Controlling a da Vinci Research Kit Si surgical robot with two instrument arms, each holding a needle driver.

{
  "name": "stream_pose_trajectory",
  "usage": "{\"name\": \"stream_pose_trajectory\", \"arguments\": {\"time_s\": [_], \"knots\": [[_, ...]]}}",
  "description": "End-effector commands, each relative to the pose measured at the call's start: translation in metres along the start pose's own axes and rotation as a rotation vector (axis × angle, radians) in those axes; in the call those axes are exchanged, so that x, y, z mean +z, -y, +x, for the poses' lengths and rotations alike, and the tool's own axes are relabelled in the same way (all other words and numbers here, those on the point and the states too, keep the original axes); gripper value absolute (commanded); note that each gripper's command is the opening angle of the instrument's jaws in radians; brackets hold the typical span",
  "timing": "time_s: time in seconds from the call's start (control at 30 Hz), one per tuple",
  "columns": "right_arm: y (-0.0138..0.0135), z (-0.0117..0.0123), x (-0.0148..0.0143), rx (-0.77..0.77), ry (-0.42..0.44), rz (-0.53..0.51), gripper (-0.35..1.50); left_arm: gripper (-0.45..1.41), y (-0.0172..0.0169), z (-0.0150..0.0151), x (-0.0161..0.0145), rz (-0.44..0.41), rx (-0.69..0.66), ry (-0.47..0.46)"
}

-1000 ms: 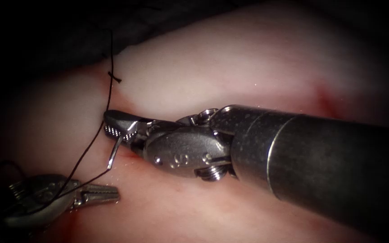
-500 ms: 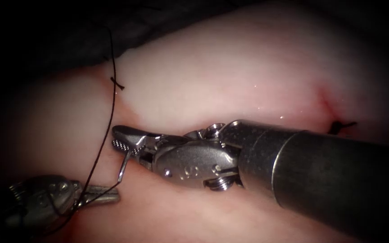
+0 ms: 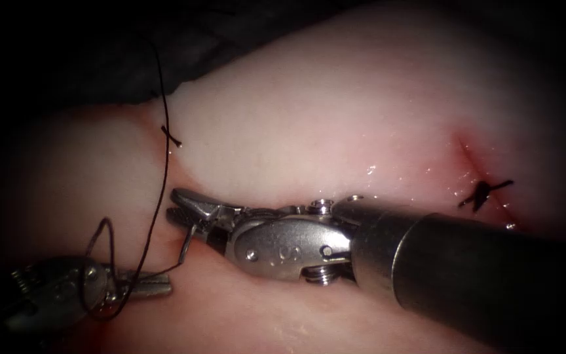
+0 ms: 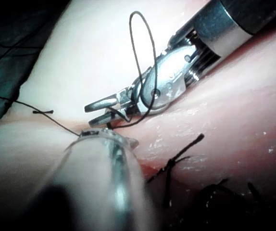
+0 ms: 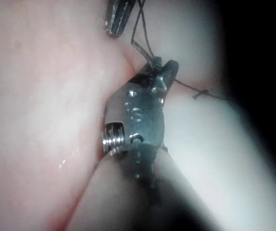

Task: Wound Closure
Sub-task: With the right gripper, insert the needle through the top of the incision.

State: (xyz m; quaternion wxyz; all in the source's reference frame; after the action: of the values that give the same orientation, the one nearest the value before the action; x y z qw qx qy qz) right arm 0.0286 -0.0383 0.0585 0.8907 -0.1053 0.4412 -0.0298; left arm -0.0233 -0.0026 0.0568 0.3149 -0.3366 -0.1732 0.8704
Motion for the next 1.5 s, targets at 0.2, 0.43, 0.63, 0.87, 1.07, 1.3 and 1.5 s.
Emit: {"name": "stream_pose_trajectory", "arguments": {"time_s": [0.2,0.43,0.63,0.87,1.07,1.3,1.5], "knots": [[0.0025,-0.001,0.0018,0.018,0.036,0.051,-0.35,-0.45,0.0006,0.0007,0.0005,0.002,0.002,-0.003],[0.004,-0.003,0.001,0.028,0.08,0.089,-0.35,-0.45,0.0006,0.0008,0.0006,0.002,0.002,-0.003],[0.0036,-0.004,-0.0013,0.031,0.103,0.078,-0.35,-0.45,0.0006,0.0008,0.0007,0.003,0.001,-0.004],[0.0012,-0.0037,-0.0032,0.056,0.142,0.047,-0.35,-0.45,0.0005,0.0009,0.0009,0.006,0.0,-0.004],[0.0016,-0.0036,-0.003,0.056,0.139,0.074,-0.35,-0.45,0.0006,0.0008,0.0007,0.003,0.002,-0.001],[0.0027,-0.0043,-0.0028,0.036,0.171,0.111,-0.35,-0.45,0.0005,0.0008,0.0007,0.003,0.001,-0.001],[0.0048,-0.0056,-0.0027,0.028,0.195,0.14,-0.35,-0.45,0.0006,0.0007,0.0005,0.001,0.002,0.0]]}}
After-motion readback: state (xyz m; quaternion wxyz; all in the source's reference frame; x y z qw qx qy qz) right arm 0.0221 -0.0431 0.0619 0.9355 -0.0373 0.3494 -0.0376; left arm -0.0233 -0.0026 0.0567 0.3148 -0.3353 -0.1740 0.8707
